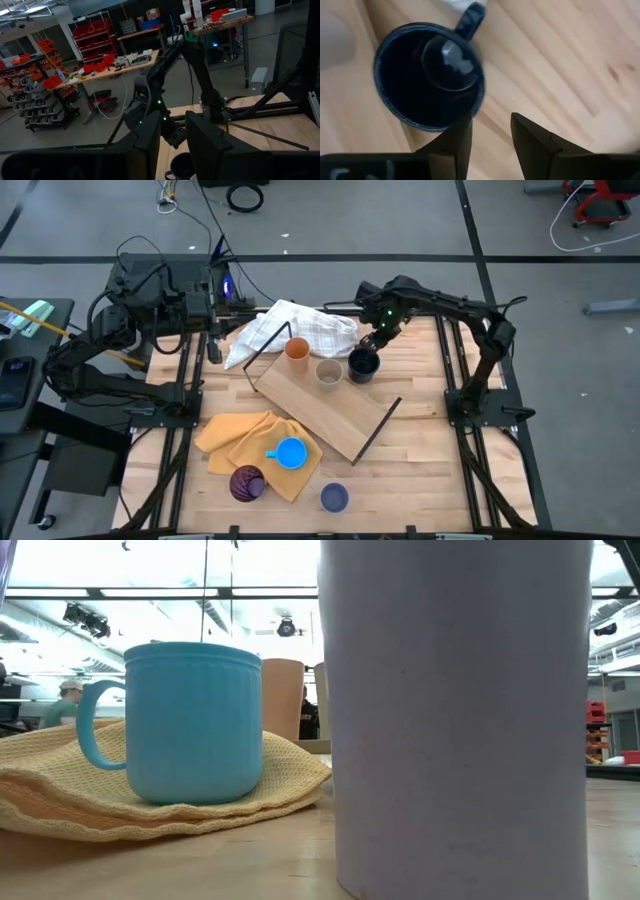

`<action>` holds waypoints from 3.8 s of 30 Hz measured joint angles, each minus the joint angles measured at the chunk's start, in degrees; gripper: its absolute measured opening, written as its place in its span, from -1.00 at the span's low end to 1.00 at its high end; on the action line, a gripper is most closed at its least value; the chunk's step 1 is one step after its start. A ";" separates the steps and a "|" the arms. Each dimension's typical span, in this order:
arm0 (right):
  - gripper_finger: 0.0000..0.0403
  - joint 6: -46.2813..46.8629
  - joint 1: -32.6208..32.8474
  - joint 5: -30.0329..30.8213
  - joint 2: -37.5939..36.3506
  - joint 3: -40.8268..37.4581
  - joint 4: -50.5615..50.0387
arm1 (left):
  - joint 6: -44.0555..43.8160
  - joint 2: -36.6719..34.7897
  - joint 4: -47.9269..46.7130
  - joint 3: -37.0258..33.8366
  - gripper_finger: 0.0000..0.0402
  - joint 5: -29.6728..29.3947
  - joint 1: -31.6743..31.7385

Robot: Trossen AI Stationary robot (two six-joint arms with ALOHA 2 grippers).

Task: Stack small to large cups/mugs on shelf
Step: Put the dark blue mug on the shelf

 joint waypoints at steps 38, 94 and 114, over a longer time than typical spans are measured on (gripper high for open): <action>-0.07 9.52 1.41 -0.94 2.16 -6.69 7.41 | 0.07 0.00 -0.04 0.00 -0.51 0.00 0.02; -0.91 11.31 1.99 -6.60 -19.86 -11.45 -2.75 | 0.17 0.00 -0.04 0.00 -0.50 0.01 0.00; -0.91 21.37 15.23 -7.38 -15.61 -11.45 3.27 | 0.61 0.00 0.00 0.00 -0.50 0.01 0.02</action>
